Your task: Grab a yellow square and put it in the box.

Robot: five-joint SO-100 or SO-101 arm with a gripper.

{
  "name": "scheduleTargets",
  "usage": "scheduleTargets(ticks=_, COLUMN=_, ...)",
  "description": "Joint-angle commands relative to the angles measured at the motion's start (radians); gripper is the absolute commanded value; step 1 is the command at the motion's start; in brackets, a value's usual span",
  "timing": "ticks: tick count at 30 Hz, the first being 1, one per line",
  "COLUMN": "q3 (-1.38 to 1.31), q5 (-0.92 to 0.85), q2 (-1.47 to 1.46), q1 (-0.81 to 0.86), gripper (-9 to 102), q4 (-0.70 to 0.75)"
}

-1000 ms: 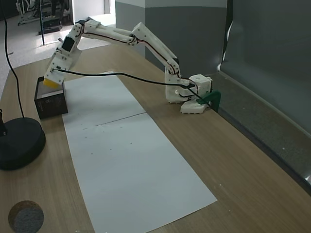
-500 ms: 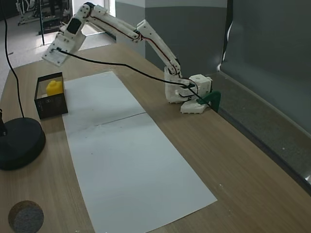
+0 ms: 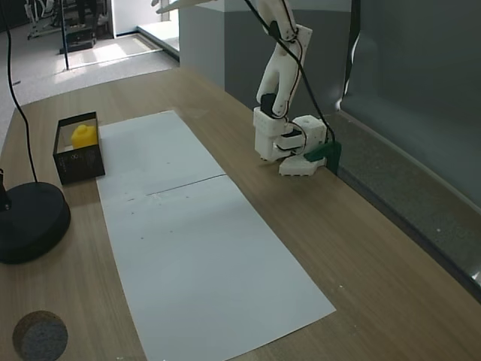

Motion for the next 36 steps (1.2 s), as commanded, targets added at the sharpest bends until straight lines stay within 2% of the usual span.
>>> scheduleTargets(ticks=1, q3=0.276, q5=0.005, q2=0.327, q1=-0.029, gripper=0, q4=-0.037)
scheduleTargets(ticks=4, q3=0.595, q5=-0.003, q2=0.568, q1=-0.012, gripper=0, q4=-0.103)
scheduleTargets(ticks=9, q3=1.051, q5=-0.137, q2=0.98, q1=0.014, gripper=0, q4=-0.256)
scheduleTargets(ticks=16, q3=1.471, q5=-0.144, q2=1.387, q1=0.091, gripper=0, q4=-0.4)
scheduleTargets(ticks=26, q3=1.807, q5=-0.137, q2=1.416, q1=0.089, gripper=0, q4=-0.581)
scheduleTargets(ticks=36, q3=2.168, q5=-0.133, q2=1.417, q1=0.094, gripper=0, q4=-0.584)
